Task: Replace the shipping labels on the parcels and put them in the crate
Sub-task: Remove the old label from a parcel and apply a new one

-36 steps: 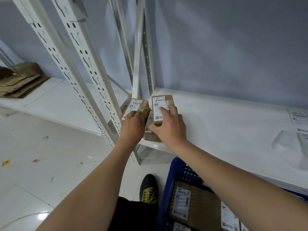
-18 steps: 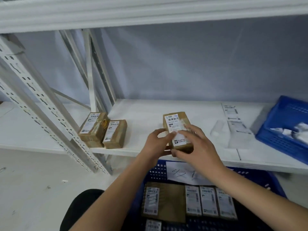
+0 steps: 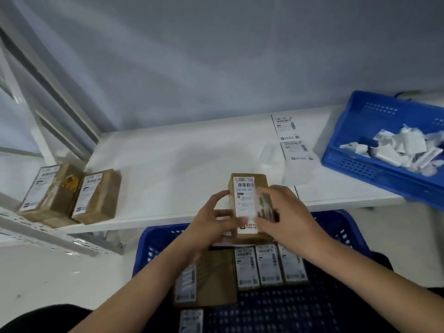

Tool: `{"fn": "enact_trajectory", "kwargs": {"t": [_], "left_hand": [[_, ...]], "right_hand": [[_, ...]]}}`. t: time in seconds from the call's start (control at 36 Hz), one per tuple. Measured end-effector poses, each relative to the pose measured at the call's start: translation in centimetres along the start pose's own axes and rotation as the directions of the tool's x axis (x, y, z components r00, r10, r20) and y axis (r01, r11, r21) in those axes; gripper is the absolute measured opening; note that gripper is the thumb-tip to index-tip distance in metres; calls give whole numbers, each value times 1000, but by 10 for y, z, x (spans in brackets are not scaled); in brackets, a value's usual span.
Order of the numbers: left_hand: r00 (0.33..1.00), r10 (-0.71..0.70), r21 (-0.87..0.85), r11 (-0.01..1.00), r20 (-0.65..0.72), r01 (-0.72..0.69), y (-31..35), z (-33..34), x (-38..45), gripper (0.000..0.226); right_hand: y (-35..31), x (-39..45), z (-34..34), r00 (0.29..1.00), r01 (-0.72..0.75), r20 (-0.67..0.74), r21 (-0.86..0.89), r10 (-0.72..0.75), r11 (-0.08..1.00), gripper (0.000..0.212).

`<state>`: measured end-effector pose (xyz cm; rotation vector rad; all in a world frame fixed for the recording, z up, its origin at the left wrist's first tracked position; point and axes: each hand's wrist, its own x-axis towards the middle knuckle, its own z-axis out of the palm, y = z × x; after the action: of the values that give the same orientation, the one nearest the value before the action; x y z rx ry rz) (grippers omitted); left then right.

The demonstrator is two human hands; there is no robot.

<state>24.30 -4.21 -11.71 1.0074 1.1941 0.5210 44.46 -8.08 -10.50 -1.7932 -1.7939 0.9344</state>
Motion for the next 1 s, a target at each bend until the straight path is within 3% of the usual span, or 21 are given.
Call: {"fn": "enact_trajectory", "kwargs": {"t": [0.36,0.5,0.61,0.75,0.83,1.0], "left_hand": [[995,90,-158,983,-52,-97,20,-34,27,74],[997,75,-143,987,-3,-75,12,-21,28,72],[997,62,-100,993,39,-58,12,-8,30,70],[994,82,-112,991,66,-74,16,-7,31,68],[992,88,-89,993,85,-80,17,-8,28,68],[988,89,-81,994,126,-79,20,-9,22,70]], "right_hand": [[-5,41,-27,987,-157,-7,173,161,972,76],[-7,49,-33,981,-171,-39,301,192,938,79],[-13,51,-31,975,-170,-61,413,213,895,69],[-12,45,-22,981,-128,-98,331,168,935,72],[-12,46,-26,969,-152,-117,410,217,899,70],[-12,46,-33,964,-198,-29,583,264,788,39]]}}
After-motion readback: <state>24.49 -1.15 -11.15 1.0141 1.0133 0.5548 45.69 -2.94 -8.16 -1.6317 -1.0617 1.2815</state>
